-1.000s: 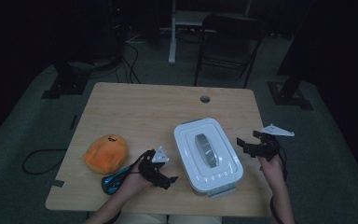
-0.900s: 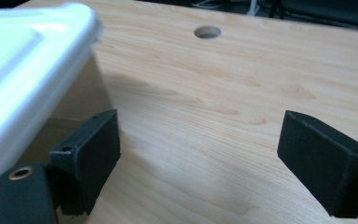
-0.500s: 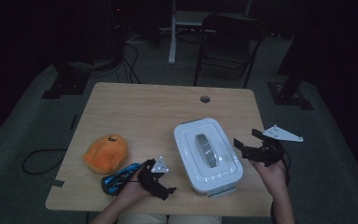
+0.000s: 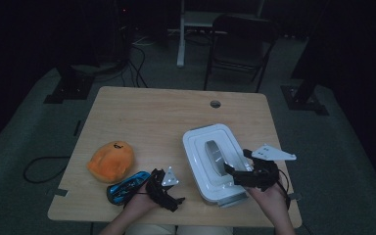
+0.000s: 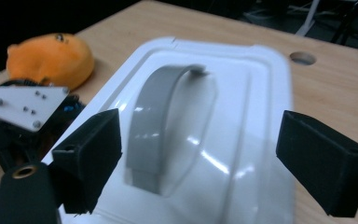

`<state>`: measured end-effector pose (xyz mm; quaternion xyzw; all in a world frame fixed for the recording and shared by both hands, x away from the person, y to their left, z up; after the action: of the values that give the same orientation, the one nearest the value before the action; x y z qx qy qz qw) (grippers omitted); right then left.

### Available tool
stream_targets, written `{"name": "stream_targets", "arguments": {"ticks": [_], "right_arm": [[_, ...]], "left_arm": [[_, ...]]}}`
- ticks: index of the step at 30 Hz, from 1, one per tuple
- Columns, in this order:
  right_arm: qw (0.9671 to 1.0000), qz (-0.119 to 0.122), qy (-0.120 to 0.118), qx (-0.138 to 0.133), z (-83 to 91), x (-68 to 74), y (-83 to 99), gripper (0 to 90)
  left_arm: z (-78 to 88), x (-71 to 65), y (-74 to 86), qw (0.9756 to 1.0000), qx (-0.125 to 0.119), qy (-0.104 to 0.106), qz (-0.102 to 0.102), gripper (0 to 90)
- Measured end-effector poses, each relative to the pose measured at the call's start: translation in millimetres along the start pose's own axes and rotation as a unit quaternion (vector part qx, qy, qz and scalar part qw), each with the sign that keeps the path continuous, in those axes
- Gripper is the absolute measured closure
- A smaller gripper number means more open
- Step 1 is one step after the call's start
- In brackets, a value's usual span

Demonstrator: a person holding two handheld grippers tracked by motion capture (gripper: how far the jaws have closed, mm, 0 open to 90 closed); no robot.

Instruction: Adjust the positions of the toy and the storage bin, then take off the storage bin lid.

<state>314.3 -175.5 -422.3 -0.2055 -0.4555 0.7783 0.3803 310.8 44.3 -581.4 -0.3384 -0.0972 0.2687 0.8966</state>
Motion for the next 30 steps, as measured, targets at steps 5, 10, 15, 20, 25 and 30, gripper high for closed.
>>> {"name": "stream_targets", "arguments": {"ticks": [5, 10, 15, 20, 25, 30], "right_arm": [[0.9998, 0.008, -0.005, 0.018, -11.4, 12.3, 6.0, 17.6], [0.9996, 0.003, -0.005, 0.029, -18.7, 18.0, 9.7, 23.1], [0.9992, 0.010, -0.003, 0.038, -22.0, 22.6, 9.5, 27.5], [0.9988, 0.017, 0.001, 0.045, -25.1, 27.1, 9.3, 33.0], [0.9985, 0.016, -0.009, 0.052, -27.3, 29.7, 10.3, 36.0], [0.9984, 0.023, -0.003, 0.051, -28.0, 31.0, 10.0, 39.8]], "left_arm": [[-1.7, -2.1, 0.1, 0.9999, -0.007, 0.006, 0.006, 2.4], [-2.8, -3.1, -0.8, 0.9999, -0.011, 0.006, 0.006, 2.4], [-5.3, -7.4, -3.0, 0.9998, -0.014, 0.007, 0.007, 2.3], [-6.2, -8.7, -4.1, 0.9998, -0.015, 0.006, 0.008, 2.4], [-6.2, -8.9, -4.0, 0.9998, -0.016, 0.005, 0.010, 2.4], [-6.3, -9.0, -4.0, 0.9998, -0.016, 0.004, 0.011, 2.3]]}}
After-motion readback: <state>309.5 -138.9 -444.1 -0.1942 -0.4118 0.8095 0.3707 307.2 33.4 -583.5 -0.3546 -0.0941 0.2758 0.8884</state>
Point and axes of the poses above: each handheld gripper's, and its own axes: z roughly backward along the jaws, y roughly out of its underside, x roughly to its left, the point moved 8 cm from there along -z, roughly forward along the jaws, and after that the axes turned 4 degrees about z, right-handed, at the moved point
